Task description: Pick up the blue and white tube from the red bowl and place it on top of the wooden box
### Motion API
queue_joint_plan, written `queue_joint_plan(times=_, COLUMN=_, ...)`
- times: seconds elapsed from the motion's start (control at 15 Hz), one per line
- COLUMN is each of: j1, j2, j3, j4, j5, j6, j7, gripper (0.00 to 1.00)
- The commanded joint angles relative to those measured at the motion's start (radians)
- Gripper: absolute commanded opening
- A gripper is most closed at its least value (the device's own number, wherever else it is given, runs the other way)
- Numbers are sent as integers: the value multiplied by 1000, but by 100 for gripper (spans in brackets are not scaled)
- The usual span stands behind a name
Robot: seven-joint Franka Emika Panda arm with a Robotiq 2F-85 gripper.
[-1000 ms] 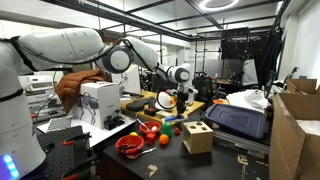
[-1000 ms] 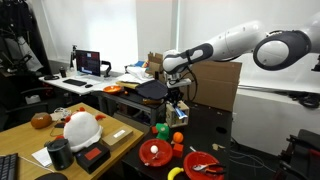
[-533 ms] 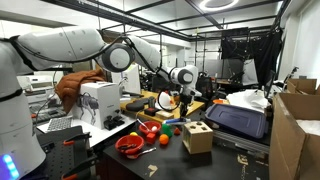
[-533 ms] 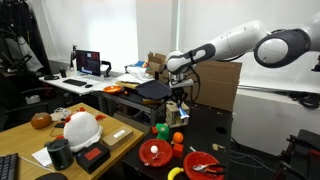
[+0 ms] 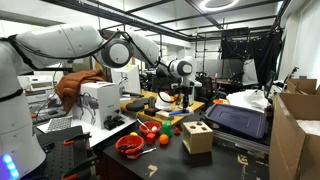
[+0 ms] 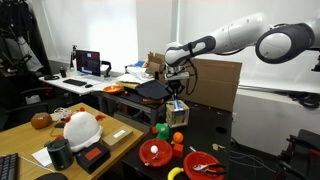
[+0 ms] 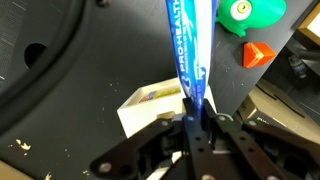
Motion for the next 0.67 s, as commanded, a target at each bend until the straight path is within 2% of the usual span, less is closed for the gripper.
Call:
queue_joint_plan(times=0.0, j1=17, j2=-11, j3=-29, j4=22, j5=-18, j6=-4, j7=76, gripper=3)
queue_joint_plan(times=0.33, j1=9, j2=7, j3=-49, j4=57, j5=-13, j6=-19, j7=118, gripper=3)
queue_joint_plan(times=0.6, j1=-29, j2=11, j3=-45, j4=72, j5=9, j6=-30, j7=124, gripper=3)
